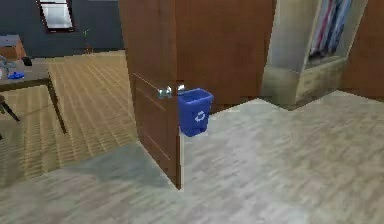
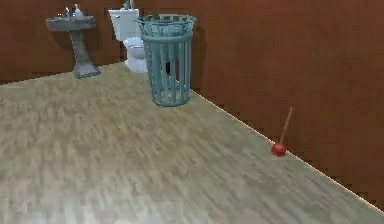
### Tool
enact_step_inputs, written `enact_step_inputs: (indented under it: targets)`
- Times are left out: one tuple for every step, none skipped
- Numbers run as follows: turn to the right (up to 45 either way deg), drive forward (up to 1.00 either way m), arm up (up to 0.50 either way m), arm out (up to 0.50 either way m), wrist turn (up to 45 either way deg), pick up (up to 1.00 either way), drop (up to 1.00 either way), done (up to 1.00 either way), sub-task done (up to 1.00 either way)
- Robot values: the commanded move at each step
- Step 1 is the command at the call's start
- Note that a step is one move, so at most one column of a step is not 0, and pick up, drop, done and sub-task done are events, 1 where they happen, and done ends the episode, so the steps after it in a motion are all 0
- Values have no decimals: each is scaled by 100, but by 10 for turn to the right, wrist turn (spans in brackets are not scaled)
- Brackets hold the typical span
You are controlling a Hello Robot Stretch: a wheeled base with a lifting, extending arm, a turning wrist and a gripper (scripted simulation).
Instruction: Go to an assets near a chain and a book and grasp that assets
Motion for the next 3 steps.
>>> enact_step_inputs:
  targets:
    - [-240,0,0,0,0,0,0,0,0]
    - [-30,0,0,0,0,0,0,0,0]
    - [0,100,0,0,0,0,0,0,0]
